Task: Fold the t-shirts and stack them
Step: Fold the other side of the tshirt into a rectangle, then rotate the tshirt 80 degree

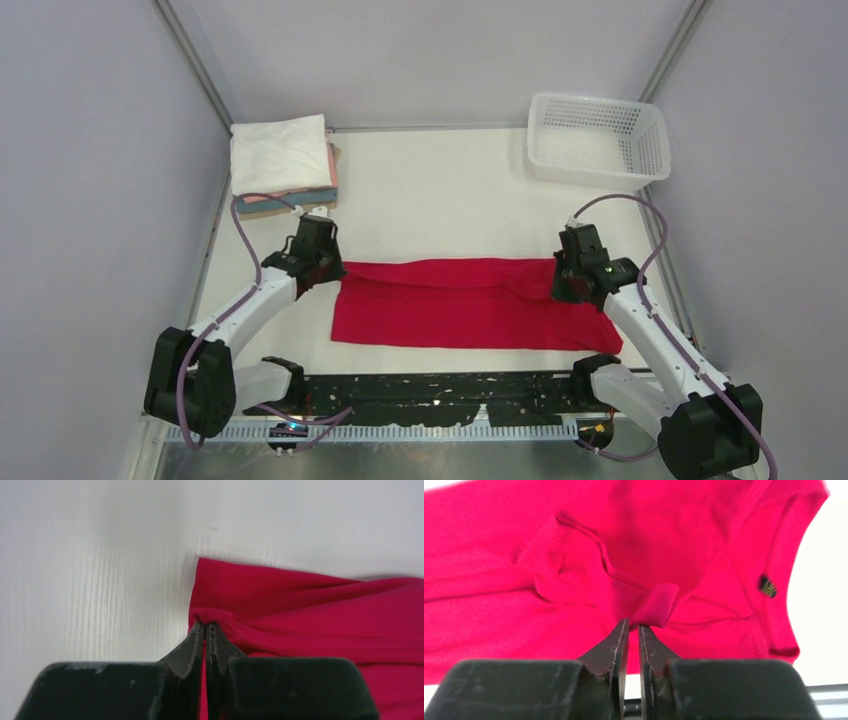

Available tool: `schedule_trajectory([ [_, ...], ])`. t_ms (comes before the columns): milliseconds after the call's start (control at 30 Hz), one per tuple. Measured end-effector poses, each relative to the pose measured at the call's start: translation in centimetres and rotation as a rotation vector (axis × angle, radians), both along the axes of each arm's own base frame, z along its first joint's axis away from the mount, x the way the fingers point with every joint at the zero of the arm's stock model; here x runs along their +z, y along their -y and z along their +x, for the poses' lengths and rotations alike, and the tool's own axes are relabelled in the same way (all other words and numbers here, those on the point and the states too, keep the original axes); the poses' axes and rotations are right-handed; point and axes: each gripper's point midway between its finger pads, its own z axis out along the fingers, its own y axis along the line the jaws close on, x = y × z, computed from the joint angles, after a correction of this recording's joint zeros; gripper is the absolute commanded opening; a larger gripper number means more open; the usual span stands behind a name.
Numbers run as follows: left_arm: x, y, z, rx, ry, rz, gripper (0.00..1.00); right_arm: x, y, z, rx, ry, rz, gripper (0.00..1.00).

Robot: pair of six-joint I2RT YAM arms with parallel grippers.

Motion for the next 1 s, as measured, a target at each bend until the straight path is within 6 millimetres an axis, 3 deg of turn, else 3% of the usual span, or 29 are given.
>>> schedule_trajectory([
  [67,-0.3,0.0,-0.2,0.012,-0.012,-0.005,0.29,-1.5,-0.5,-1.1,0.004,-0.077,0.022,0.25],
  [100,-0.4,-0.1,-0.4,0.016,-0.02,-0.003,0.4,-2.4,-0.8,-2.0,0.007,-0.124,0.039,0.38],
  [133,-0.5,-0.2,-0.6,0.021,-0.028,0.0,0.5,-3.0,-1.0,-2.7,0.009,-0.156,0.054,0.44],
  [200,-0.4,-0.4,-1.1,0.035,-0.041,0.001,0.67,-4.1,-1.5,-4.5,0.008,-0.224,0.089,0.67],
  [233,-0.3,-0.6,-1.4,0.04,-0.045,0.003,0.72,-4.4,-1.6,-5.2,0.002,-0.248,0.099,0.86],
  [267,0.0,-0.6,-1.6,0.047,-0.042,-0.002,0.77,-4.4,-1.6,-5.9,-0.004,-0.27,0.1,0.99],
  [367,2.0,-0.4,-1.6,0.045,-0.003,-0.018,0.86,-3.5,-0.9,-6.3,-0.034,-0.244,0.078,0.95],
  [400,3.0,-0.2,-1.3,0.036,0.023,-0.027,0.95,-2.9,-0.6,-6.0,-0.041,-0.214,0.069,0.95],
  [533,6.2,2.2,0.0,-0.034,0.104,-0.085,0.97,0.4,-0.7,-3.3,-0.056,-0.035,0.095,0.95],
  [633,6.9,5.1,0.6,-0.12,0.11,-0.138,0.97,1.6,-2.3,-0.9,-0.052,0.087,0.187,0.95],
  [733,5.6,8.2,1.3,-0.207,0.06,-0.184,0.97,0.3,-3.4,0.5,-0.078,0.099,0.252,0.95],
  [833,2.6,9.9,1.1,-0.256,-0.042,-0.202,0.97,-3.3,-3.4,0.7,-0.143,0.006,0.267,0.95],
  [933,-0.5,10.6,0.6,-0.269,-0.138,-0.207,0.97,-6.8,-2.7,0.1,-0.217,-0.094,0.266,0.95],
  [1000,-2.0,10.4,0.0,-0.258,-0.181,-0.205,0.98,-6.8,-2.5,1.5,-0.255,-0.063,0.3,0.95],
])
